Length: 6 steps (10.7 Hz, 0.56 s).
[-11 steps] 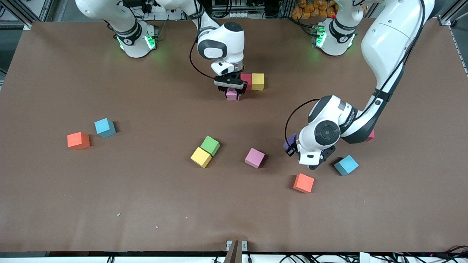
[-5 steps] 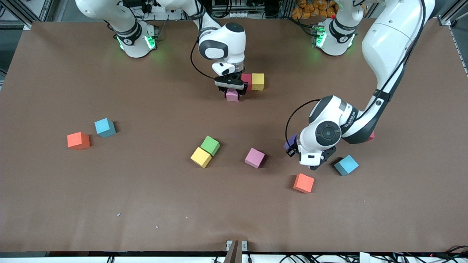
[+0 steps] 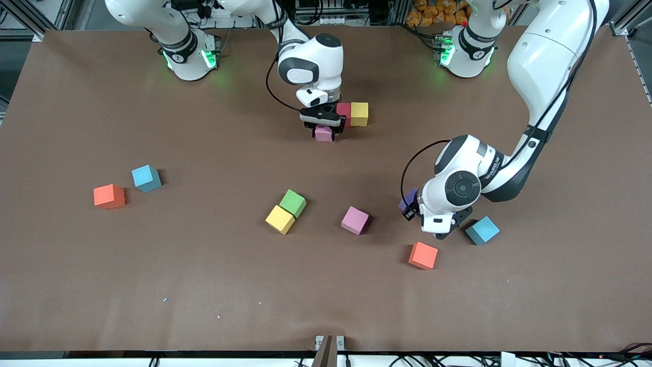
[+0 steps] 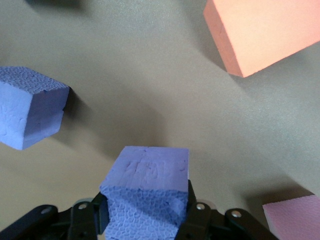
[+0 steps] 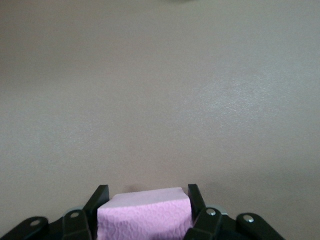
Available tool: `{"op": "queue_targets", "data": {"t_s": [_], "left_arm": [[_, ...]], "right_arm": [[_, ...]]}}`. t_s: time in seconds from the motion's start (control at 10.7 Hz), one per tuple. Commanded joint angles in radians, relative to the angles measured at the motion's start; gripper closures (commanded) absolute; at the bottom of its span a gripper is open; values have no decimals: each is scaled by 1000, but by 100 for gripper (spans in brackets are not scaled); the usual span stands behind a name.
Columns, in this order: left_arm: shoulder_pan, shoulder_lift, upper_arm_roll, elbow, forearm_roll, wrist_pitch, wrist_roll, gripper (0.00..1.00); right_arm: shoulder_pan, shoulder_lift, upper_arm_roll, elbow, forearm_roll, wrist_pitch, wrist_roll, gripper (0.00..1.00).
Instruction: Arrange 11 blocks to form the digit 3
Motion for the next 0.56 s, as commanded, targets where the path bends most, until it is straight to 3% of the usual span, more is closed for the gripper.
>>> {"op": "queue_targets", "data": {"t_s": [0.0, 0.47], "left_arm": [[-1, 5, -4, 17, 9, -21, 11, 100], [-2, 6, -4, 17, 9, -21, 12, 100]], "right_arm": [[8, 7, -3, 29, -24, -12, 24, 28], [5, 6, 10, 39, -24, -14, -14, 28]]}}
